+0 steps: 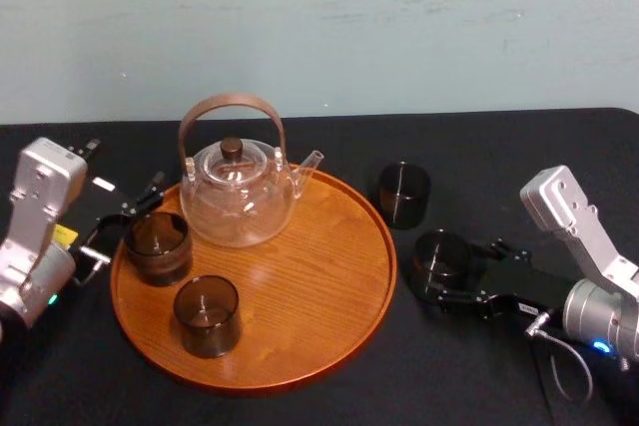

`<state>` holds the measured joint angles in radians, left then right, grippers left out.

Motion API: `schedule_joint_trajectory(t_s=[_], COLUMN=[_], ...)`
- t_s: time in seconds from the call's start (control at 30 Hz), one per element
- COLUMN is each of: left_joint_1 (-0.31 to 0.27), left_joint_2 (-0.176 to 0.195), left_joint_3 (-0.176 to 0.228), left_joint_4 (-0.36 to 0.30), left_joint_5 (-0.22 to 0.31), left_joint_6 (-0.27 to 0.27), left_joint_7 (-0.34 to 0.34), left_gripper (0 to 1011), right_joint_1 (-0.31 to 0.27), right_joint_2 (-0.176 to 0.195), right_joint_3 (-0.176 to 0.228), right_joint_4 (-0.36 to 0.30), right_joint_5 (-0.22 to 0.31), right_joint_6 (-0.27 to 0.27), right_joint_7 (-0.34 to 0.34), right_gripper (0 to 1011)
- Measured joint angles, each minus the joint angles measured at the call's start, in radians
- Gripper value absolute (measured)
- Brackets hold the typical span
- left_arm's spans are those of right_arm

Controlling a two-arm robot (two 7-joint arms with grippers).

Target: Pick up the glass from the table and place it on the tray.

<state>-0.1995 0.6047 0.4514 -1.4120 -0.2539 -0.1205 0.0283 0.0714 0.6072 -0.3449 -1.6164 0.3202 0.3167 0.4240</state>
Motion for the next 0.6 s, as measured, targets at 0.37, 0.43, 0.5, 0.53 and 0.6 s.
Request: schedule_joint_trajectory(t_s=[0.37, 0.43, 0.5, 0.53, 0.6], left_joint_1=[0.0, 0.0, 0.0, 0.0, 0.0], left_joint_2=[0.0, 0.0, 0.0, 0.0, 0.0], left_joint_3=[0.0, 0.0, 0.0, 0.0, 0.0], left_joint_4=[0.0, 0.0, 0.0, 0.0, 0.0], left_joint_5=[0.0, 0.0, 0.0, 0.0, 0.0], left_joint_6=[0.0, 0.0, 0.0, 0.0, 0.0], left_joint_7=[0.0, 0.0, 0.0, 0.0, 0.0], left_gripper=[1001, 1001, 1001, 1001, 1001], right_joint_1=[0.046, 0.051, 0.057, 0.059, 0.061], right_joint_2=[-0.023, -0.025, -0.027, -0.027, -0.028], right_joint_3=[-0.016, -0.019, -0.023, -0.025, -0.026], right_joint_4=[0.037, 0.041, 0.047, 0.048, 0.051], right_joint_5=[0.001, 0.001, 0.001, 0.001, 0.001], right_joint_6=[0.008, 0.008, 0.009, 0.01, 0.011], right_joint_7=[0.017, 0.018, 0.02, 0.021, 0.021], right_gripper=[1002, 1002, 1002, 1002, 1002])
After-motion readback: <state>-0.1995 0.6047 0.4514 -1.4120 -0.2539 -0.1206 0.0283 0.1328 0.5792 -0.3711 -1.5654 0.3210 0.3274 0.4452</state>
